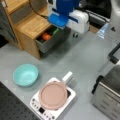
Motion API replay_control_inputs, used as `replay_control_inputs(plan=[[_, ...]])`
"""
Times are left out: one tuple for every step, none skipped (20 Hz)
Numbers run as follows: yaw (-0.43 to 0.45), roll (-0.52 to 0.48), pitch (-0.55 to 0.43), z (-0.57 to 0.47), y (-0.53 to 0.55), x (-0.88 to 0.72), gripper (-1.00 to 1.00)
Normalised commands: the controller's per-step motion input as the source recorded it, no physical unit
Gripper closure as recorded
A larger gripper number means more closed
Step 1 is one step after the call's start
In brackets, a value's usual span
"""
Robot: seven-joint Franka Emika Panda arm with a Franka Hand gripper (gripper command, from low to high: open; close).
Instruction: Open the drawer. Pick up the carrot. Put the carrots in the drawer.
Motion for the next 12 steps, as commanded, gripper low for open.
replay_control_inputs(plan=[[-0.104, 0.083, 0.212, 0.51, 0.01, 0.73, -1.0], [-0.051, 0.076, 0.151, 0.41, 0.02, 0.76, -1.0], [-0.029, 0.076, 0.153, 0.32, 0.03, 0.75, -1.0], [0.005, 0.054, 0.141, 0.23, 0.02, 0.73, -1.0], [0.028, 0.025, 0.15, 0.14, 0.0, 0.7, -1.0], [0.055, -0.021, 0.154, 0.1, -0.02, 0.65, -1.0], [0.058, -0.033, 0.163, 0.07, -0.03, 0.58, -1.0], [0.067, -0.057, 0.179, 0.09, -0.04, 0.51, -1.0], [0.072, -0.068, 0.191, 0.13, -0.05, 0.45, -1.0], [0.08, -0.071, 0.196, 0.19, -0.05, 0.39, -1.0], [0.083, -0.068, 0.196, 0.24, -0.05, 0.35, -1.0], [0.089, -0.066, 0.192, 0.27, -0.04, 0.31, -1.0]])
